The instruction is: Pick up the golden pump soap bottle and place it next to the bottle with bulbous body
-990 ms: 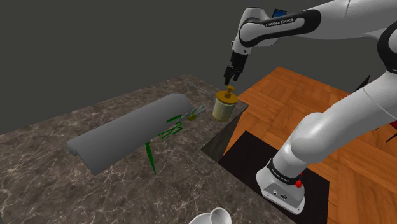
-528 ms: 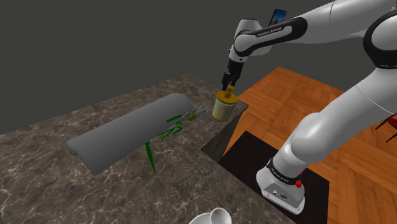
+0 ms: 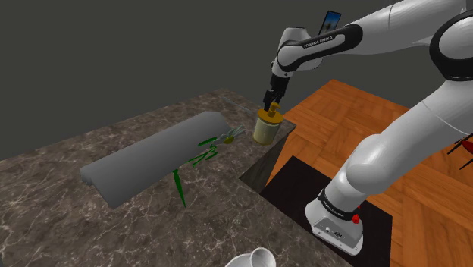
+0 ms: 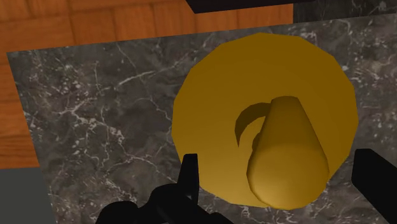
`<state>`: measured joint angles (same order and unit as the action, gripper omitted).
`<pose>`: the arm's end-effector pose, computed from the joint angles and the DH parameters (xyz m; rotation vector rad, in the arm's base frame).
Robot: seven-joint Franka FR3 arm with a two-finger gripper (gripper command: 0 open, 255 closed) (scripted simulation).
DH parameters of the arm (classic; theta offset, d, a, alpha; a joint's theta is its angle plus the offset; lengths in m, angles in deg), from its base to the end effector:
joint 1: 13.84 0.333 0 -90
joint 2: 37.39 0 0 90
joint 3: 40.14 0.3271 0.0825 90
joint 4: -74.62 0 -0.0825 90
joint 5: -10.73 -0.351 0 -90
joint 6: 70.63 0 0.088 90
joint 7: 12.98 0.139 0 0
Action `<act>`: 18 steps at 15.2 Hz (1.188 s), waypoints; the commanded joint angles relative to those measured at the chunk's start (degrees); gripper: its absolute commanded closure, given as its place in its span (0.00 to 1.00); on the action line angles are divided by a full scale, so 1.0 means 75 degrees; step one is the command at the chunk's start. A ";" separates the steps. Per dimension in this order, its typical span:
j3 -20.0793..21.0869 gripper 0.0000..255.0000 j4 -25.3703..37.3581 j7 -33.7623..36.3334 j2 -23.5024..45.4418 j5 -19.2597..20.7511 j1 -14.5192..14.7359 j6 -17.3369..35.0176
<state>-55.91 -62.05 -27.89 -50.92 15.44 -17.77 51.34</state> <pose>0.4011 -0.1513 0.4028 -3.1381 0.0485 0.0438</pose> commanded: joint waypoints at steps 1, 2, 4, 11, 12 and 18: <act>0.0000 0.00 -0.0001 0.0000 0.0001 0.0000 0.0000 0.0002; 0.0000 1.00 -0.0001 0.0000 0.0001 0.0000 0.0000 0.0003; 0.0000 1.00 -0.0001 0.0000 0.0001 0.0000 0.0000 0.0003; 0.0000 1.00 -0.0001 0.0000 0.0001 0.0000 0.0000 0.0002; 0.0009 1.00 0.0060 0.0008 -0.0049 0.0007 -0.0001 -0.0108; 0.0059 1.00 0.0464 0.0039 -0.0301 0.0035 -0.0001 -0.0759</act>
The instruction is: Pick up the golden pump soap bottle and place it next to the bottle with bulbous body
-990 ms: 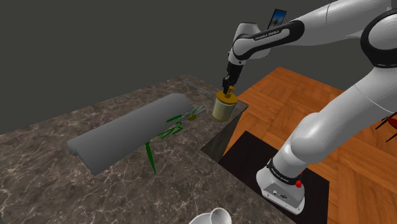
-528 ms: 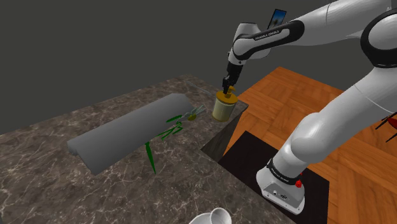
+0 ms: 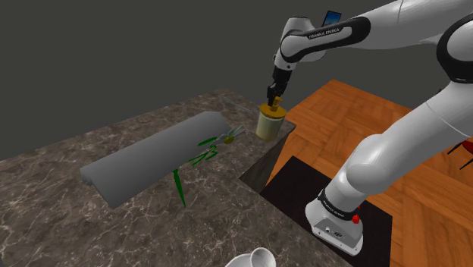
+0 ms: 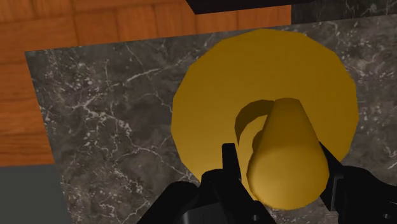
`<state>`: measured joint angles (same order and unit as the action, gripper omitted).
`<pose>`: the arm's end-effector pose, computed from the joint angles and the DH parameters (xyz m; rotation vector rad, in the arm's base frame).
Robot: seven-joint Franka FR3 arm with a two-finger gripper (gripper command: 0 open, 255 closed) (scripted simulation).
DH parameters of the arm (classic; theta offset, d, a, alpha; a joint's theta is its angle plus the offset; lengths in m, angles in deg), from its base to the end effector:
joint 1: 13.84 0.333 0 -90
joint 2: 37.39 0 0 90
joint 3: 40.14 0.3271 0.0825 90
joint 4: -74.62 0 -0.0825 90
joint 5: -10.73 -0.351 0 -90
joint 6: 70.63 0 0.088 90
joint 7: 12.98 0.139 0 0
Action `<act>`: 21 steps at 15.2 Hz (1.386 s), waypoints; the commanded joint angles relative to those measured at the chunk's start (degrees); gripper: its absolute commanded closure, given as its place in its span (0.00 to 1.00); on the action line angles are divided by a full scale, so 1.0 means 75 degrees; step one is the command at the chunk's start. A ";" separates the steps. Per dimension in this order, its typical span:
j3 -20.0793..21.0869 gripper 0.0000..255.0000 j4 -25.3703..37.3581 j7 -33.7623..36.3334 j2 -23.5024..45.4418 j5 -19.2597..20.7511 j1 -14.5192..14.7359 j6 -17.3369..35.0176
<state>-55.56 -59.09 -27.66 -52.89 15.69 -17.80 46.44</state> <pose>0.3992 -0.1514 0.4319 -3.1381 0.0489 0.0441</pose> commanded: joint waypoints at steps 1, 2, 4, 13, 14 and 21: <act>0.0020 1.00 0.0141 0.0013 -0.0074 0.0004 0.0004 -0.0213; 0.0028 1.00 0.0215 0.0017 -0.0107 0.0006 0.0005 -0.0320; 0.0044 1.00 0.0368 0.0023 -0.0169 0.0009 0.0006 -0.0533; 0.0109 1.00 0.1130 0.0035 -0.0354 0.0006 0.0021 -0.1477; 0.0116 1.00 0.1222 0.0034 -0.0365 0.0004 0.0023 -0.1581; 0.0155 1.00 0.1910 0.0027 -0.0398 -0.0016 0.0040 -0.2302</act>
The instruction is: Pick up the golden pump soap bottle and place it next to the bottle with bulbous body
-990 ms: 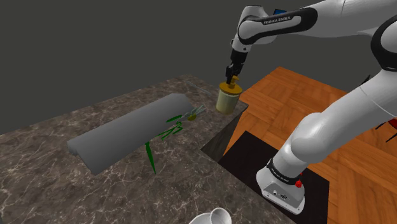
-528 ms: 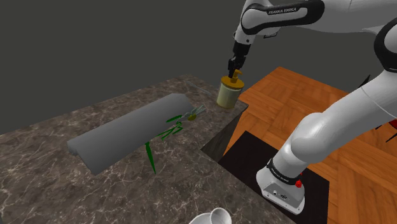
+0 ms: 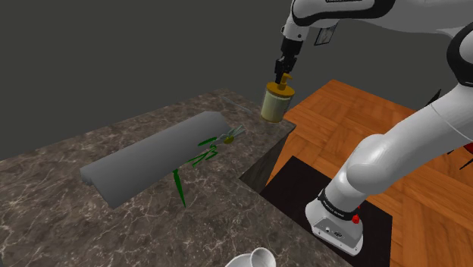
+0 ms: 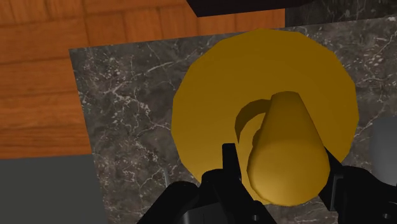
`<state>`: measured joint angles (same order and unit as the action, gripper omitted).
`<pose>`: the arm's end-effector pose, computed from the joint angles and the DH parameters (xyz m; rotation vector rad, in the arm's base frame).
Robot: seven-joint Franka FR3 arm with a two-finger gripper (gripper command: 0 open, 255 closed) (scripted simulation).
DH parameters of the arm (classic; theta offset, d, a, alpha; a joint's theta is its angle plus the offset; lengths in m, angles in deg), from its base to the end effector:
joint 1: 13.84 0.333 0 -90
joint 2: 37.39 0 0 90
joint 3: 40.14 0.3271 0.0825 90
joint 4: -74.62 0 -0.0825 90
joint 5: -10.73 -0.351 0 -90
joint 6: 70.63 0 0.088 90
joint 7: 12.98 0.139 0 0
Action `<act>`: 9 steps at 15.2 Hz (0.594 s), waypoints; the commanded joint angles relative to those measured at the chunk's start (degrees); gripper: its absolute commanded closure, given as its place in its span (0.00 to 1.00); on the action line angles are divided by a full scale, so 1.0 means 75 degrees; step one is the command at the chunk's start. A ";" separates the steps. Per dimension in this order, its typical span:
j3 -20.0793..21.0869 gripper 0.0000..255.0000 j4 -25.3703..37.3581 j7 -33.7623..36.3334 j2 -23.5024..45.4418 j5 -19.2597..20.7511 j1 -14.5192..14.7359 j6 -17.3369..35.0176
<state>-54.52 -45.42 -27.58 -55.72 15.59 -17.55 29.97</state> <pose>0.3961 -0.1512 0.5334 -3.1380 0.0483 0.0445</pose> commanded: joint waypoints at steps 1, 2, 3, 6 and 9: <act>0.0022 1.00 0.0192 0.0014 -0.0018 -0.0006 0.0010 -0.0208; 0.0027 1.00 0.0298 0.0012 -0.0014 -0.0010 0.0012 -0.0311; 0.0031 1.00 0.0406 0.0009 -0.0009 -0.0014 0.0015 -0.0413; 0.0043 1.00 0.0739 0.0000 0.0018 -0.0027 0.0024 -0.0720; 0.0052 1.00 0.1088 -0.0012 0.0060 -0.0042 0.0032 -0.1027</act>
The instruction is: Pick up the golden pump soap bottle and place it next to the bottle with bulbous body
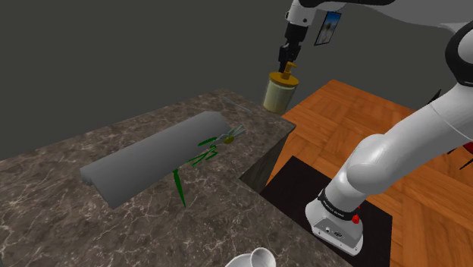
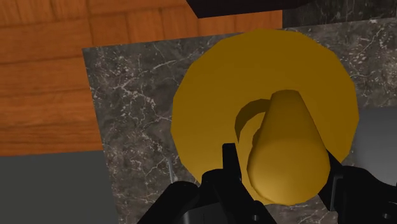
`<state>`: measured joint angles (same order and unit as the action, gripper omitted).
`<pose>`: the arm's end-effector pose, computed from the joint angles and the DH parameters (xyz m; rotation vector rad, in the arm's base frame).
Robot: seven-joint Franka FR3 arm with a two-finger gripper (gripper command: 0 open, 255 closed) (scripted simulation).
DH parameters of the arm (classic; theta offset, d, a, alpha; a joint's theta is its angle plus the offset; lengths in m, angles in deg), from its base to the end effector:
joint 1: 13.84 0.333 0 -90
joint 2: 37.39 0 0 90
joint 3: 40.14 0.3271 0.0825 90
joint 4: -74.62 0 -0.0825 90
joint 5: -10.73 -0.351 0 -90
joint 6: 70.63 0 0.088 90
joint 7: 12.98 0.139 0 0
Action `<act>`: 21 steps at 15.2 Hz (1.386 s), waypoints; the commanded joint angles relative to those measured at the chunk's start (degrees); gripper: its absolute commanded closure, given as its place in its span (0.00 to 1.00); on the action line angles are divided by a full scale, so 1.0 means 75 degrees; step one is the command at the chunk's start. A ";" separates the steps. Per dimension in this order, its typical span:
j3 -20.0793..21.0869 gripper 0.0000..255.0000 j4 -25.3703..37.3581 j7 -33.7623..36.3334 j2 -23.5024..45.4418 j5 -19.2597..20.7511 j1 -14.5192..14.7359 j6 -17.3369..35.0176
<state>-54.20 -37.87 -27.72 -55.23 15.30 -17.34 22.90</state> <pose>0.3957 -0.1505 0.5780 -3.1381 0.0483 0.0445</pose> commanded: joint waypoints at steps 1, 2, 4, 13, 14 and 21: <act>0.0012 1.00 0.0202 0.0003 0.0013 -0.0009 0.0007 -0.0187; 0.0014 1.00 0.0323 -0.0002 0.0033 -0.0014 0.0010 -0.0290; 0.0018 1.00 0.0573 -0.0012 0.0076 -0.0026 0.0016 -0.0496; 0.0017 1.00 0.1800 -0.0074 0.0364 -0.0088 0.0039 -0.1441; 0.0015 1.00 0.1948 -0.0083 0.0405 -0.0096 0.0041 -0.1548; -0.0013 1.00 0.3071 -0.0157 0.0760 -0.0165 0.0051 -0.2324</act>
<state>-54.24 -16.24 -28.78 -50.02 14.16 -16.96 6.38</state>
